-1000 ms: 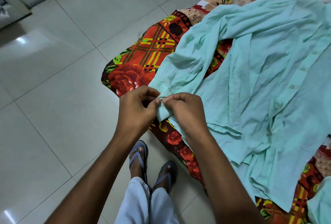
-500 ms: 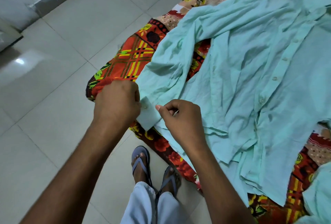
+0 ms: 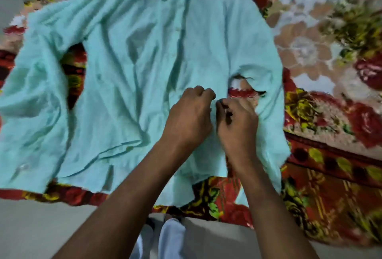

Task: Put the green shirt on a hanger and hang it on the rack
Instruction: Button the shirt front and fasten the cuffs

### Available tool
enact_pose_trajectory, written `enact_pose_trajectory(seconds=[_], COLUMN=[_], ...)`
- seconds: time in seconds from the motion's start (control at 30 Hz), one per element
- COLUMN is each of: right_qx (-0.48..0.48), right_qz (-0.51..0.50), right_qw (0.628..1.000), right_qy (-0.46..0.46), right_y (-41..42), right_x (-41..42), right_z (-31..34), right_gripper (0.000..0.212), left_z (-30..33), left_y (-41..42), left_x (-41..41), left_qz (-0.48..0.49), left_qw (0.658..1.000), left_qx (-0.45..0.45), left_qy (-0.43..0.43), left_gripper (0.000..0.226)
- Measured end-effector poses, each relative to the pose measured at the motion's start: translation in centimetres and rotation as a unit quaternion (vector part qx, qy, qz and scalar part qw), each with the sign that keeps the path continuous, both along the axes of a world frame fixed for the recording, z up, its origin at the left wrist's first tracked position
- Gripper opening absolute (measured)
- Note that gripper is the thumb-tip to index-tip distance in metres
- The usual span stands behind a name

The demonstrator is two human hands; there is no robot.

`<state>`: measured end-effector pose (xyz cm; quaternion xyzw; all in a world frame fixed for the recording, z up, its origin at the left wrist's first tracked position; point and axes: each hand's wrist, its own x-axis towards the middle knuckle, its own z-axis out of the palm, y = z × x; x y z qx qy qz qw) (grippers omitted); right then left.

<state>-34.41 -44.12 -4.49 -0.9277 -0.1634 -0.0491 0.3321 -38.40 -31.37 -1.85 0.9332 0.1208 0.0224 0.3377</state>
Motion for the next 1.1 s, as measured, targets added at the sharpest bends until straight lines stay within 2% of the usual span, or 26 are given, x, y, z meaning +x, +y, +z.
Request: enact_pose_trajectory(seconds=[0.1, 0.17, 0.27, 0.33, 0.47, 0.7, 0.87, 1.0, 1.1], right_qx=[-0.019, -0.022, -0.009, 0.014, 0.029, 0.014, -0.001, 0.059, 0.081], right_qz=[-0.043, -0.063, -0.091, -0.100, -0.126, -0.197, -0.202, -0.205, -0.189], right_qw=[0.999, 0.998, 0.996, 0.995, 0.988, 0.967, 0.961, 0.952, 0.957], right_qy=[0.002, 0.011, 0.008, 0.018, 0.083, 0.161, 0.190, 0.218, 0.205], right_y=[-5.6, -8.7, -12.9, -14.7, -17.9, -17.6, -17.6, -17.9, -18.3], right_x=[-0.1, -1.1, -3.7, -5.8, -9.7, -12.2, -11.6, -11.3, -11.8], right_z=[0.0, -0.1, -0.3, -0.6, -1.7, -1.5, -0.7, -0.6, -0.4], right_gripper=[0.014, 0.016, 0.012, 0.011, 0.010, 0.032, 0.024, 0.016, 0.011], left_z=[0.0, -0.2, -1.2, -2.1, -3.5, -4.0, -3.3, -2.5, -2.3], left_y=[-5.4, -8.5, -12.5, -14.0, -15.9, -16.0, -16.5, -16.8, -17.1], left_x=[1.2, 0.9, -0.5, -1.8, -4.0, -6.5, -7.0, -7.3, -7.3], left_qz=[-0.069, -0.079, -0.095, -0.126, -0.178, -0.173, -0.218, -0.241, -0.244], left_qw=[0.997, 0.994, 0.987, 0.984, 0.981, 0.980, 0.966, 0.955, 0.953], left_qx=[-0.040, -0.078, -0.127, -0.127, -0.077, 0.092, 0.140, 0.170, 0.177], left_qy=[-0.021, -0.025, -0.008, 0.007, 0.028, -0.022, -0.001, 0.029, 0.044], left_gripper=[0.019, 0.011, 0.010, 0.009, 0.010, 0.002, 0.006, 0.016, 0.023])
